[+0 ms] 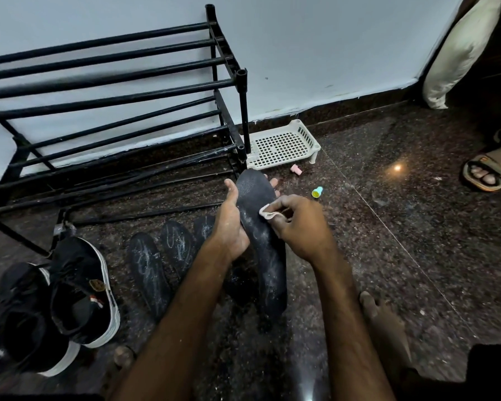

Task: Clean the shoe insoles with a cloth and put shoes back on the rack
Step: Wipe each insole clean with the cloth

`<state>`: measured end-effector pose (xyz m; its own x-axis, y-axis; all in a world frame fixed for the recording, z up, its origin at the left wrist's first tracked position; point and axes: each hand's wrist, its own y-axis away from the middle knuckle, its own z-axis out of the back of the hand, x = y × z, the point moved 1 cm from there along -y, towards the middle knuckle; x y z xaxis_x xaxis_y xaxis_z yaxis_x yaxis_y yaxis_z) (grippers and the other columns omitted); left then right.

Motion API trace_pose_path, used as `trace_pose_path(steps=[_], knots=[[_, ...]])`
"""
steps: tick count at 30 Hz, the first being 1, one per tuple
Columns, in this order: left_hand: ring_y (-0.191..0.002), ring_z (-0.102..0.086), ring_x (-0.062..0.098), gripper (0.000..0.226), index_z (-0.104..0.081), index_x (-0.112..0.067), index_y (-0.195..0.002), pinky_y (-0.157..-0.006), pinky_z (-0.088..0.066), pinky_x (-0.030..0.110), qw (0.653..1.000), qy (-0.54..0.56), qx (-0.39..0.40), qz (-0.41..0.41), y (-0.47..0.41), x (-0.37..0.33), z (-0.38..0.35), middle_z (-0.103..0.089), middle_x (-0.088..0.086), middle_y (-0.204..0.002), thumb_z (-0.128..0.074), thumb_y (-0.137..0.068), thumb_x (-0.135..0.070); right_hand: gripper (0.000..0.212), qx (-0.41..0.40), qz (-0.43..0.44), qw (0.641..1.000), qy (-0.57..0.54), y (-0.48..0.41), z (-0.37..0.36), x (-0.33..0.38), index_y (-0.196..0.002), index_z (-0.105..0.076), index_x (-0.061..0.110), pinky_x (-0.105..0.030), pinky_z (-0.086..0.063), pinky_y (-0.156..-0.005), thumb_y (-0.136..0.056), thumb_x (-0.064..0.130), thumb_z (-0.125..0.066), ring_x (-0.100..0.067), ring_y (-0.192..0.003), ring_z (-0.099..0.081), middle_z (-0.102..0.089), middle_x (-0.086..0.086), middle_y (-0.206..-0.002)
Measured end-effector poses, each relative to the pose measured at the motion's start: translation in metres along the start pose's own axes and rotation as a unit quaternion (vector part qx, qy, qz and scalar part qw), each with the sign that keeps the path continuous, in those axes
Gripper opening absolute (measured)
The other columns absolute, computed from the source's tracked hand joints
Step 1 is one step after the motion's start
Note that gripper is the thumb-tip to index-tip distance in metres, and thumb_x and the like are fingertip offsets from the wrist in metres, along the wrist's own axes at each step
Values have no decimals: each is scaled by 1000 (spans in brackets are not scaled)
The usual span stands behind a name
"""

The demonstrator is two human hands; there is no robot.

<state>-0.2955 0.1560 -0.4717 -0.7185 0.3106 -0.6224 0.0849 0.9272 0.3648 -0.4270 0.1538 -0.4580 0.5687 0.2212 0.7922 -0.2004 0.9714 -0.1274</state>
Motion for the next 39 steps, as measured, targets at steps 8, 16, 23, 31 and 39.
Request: trace_pose_path(steps=[8,16,23,31,39], knots=[[-106,-69,23,78,-59,-5,-125,-87,-58,39,1000,16,19,-6,0,-3,-3,-67,12,-125,-19,-97,-66,11,-45,-64,994,-83,0,2,-9,-91,-72,21,-22,-53,-68,-85,12,-72,-5,-77,-66,-73,10,-88],[-127,-53,30,99,-45,-1,-142,-102,-48,42,996,33,79,8,9,12,-6,-53,20,-141,-25,-86,-80,22,-119,-157,962,-188,3,-3,5,-108,-71,13,-17,-54,-58,-86,12,-73,-9,-79,-69,-73,3,-98],[-131,-52,29,96,-54,4,-134,-115,-33,42,996,40,82,20,8,14,-8,-53,20,-141,-25,-90,-76,31,-118,-66,984,115,7,-9,22,-120,-67,12,-10,-48,-85,-90,11,-67,-9,-100,-53,-56,-1,-118],[-133,-49,31,90,-53,-1,-136,-113,-36,48,994,90,56,-17,3,17,-1,-54,18,-141,-25,-92,-74,10,49,-25,998,6,8,2,16,-91,-77,12,-3,-42,-62,-81,11,-78,6,-61,-58,-68,10,-79],[-135,-47,32,90,-52,0,-138,-113,-37,46,992,97,82,-25,7,20,1,-55,18,-140,-28,-91,-73,9,88,-19,996,-10,7,-2,23,-90,-78,14,-19,-56,-69,-81,10,-77,-5,-68,-67,-74,5,-81]])
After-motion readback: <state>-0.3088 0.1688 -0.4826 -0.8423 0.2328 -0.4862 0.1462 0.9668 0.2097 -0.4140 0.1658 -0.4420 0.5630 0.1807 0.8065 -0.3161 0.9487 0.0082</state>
